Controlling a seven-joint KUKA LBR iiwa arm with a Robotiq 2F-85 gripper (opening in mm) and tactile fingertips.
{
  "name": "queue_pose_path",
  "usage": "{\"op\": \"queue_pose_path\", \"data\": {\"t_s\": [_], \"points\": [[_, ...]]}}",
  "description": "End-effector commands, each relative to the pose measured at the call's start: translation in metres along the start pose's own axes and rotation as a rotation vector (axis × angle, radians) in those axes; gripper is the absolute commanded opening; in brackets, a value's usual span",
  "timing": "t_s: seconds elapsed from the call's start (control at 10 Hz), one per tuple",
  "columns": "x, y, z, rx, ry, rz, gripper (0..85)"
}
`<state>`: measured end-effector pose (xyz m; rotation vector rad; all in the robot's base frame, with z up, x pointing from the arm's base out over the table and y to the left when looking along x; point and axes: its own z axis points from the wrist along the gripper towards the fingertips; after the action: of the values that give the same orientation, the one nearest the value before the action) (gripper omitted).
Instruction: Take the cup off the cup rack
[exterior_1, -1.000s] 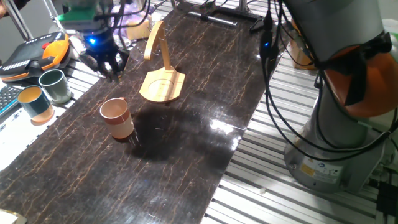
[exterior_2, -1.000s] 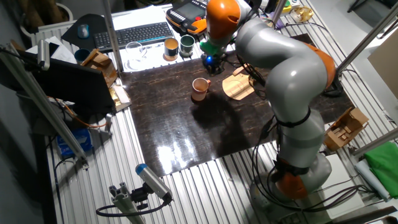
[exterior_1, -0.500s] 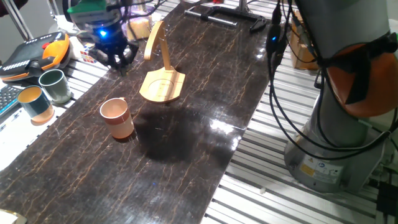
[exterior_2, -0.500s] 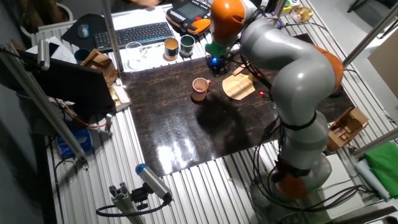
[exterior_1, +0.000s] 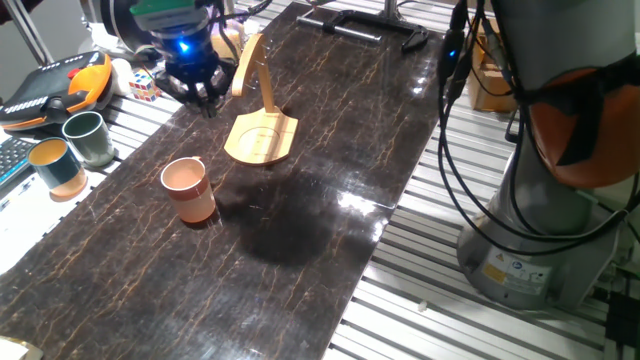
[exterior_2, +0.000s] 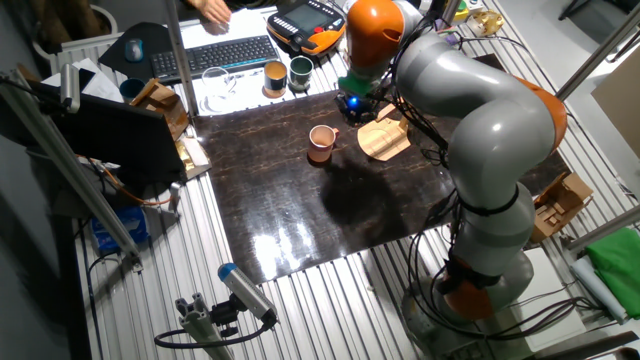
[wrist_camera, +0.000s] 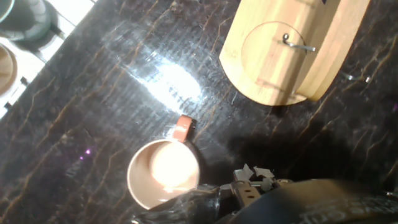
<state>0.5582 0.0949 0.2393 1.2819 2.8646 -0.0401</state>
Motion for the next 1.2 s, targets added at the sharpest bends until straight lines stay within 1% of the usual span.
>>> {"op": "queue_pose_path", "data": {"t_s": [0.0, 0.2, 0.3, 0.4, 0.5, 0.7, 1.1], "points": [[-0.0008, -0.002, -0.0007, -0.003, -0.002, -0.015, 0.7], [-0.0006, -0.0056, -0.0016, -0.003, -0.009, -0.055, 0.7], [-0.0006, -0.006, -0.0017, 0.004, -0.018, -0.076, 0.7], [-0.0013, -0.0068, -0.0016, 0.006, -0.02, -0.098, 0.7], [-0.0022, -0.0086, -0.0017, 0.006, -0.013, -0.121, 0.7], [-0.0024, -0.0094, -0.0016, 0.011, -0.015, -0.145, 0.7], [-0.0025, -0.0092, -0.0014, 0.006, -0.009, -0.148, 0.7]]}}
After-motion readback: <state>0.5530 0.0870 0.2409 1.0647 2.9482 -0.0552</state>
